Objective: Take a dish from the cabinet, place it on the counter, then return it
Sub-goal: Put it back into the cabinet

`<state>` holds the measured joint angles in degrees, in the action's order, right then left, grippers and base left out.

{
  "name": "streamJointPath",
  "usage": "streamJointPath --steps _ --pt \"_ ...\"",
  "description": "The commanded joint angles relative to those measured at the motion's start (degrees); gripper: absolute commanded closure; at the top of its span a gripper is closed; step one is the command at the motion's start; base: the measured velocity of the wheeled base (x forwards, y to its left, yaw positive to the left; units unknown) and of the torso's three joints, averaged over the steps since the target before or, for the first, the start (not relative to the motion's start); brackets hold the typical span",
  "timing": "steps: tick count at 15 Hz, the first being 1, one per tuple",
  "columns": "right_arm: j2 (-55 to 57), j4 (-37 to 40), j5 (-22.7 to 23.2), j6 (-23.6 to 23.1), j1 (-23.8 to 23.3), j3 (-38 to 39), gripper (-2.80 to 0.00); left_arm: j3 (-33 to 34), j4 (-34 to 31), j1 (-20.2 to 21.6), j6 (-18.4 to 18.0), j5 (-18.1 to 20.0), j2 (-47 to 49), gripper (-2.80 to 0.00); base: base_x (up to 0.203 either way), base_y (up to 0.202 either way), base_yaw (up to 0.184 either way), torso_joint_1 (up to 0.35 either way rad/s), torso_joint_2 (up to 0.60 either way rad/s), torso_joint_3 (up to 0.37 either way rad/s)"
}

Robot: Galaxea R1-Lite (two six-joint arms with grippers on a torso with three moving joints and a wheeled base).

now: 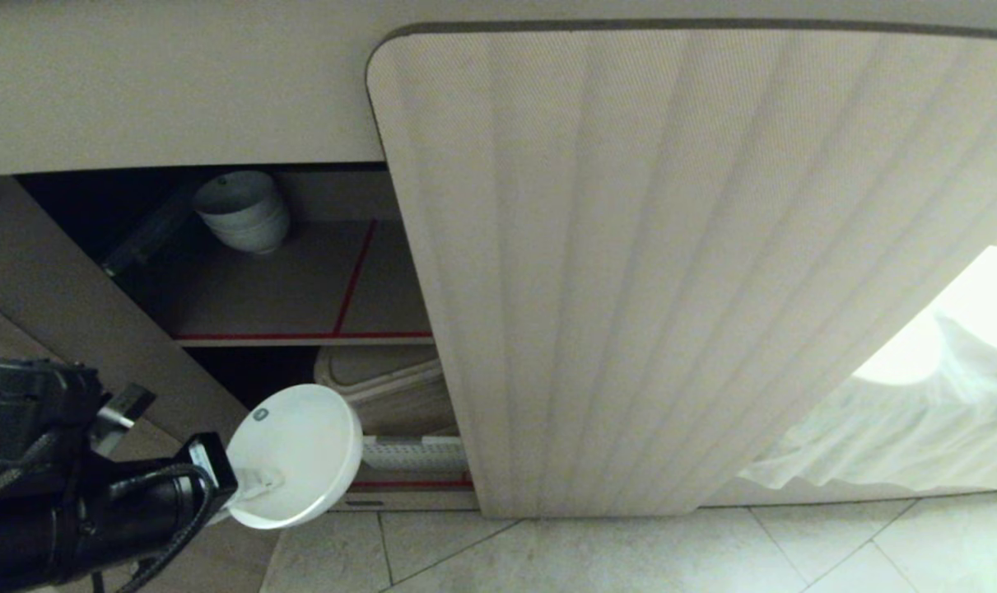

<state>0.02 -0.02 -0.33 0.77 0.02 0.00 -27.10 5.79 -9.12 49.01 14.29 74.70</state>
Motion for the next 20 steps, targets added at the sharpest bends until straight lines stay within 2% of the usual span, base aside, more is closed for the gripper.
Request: streamJointPath --steps 1,7,12,16,20 --pt "-0.02 -0.06 -0.02 0.02 0.0 0.0 0.0 -1.65 0.26 0.22 0.19 0.05 3.31 0.0 0.0 0.0 0.0 0.0 0.0 0.0" --pt "-0.02 -0.06 -0.02 0.02 -0.02 0.0 0.0 -6.34 0.51 1.21 -1.13 0.2 9.75 0.0 0.0 0.0 0.0 0.0 0.0 0.0" --pt "-0.02 -0.06 -0.02 0.02 0.06 0.0 0.0 -7.17 8.25 1.72 -1.11 -0.06 13.37 0.0 0.0 0.0 0.0 0.0 0.0 0.0" --pt "-0.02 -0.06 -0.02 0.02 0.06 0.0 0.0 -10.03 6.94 1.65 -1.13 0.57 15.3 0.0 0.0 0.0 0.0 0.0 0.0 0.0" --pt "-0.02 -0.02 -0.02 0.02 0.02 0.0 0.0 -12.98 3.2 1.73 -3.83 0.67 17.42 0.0 0.0 0.0 0.0 0.0 0.0 0.0"
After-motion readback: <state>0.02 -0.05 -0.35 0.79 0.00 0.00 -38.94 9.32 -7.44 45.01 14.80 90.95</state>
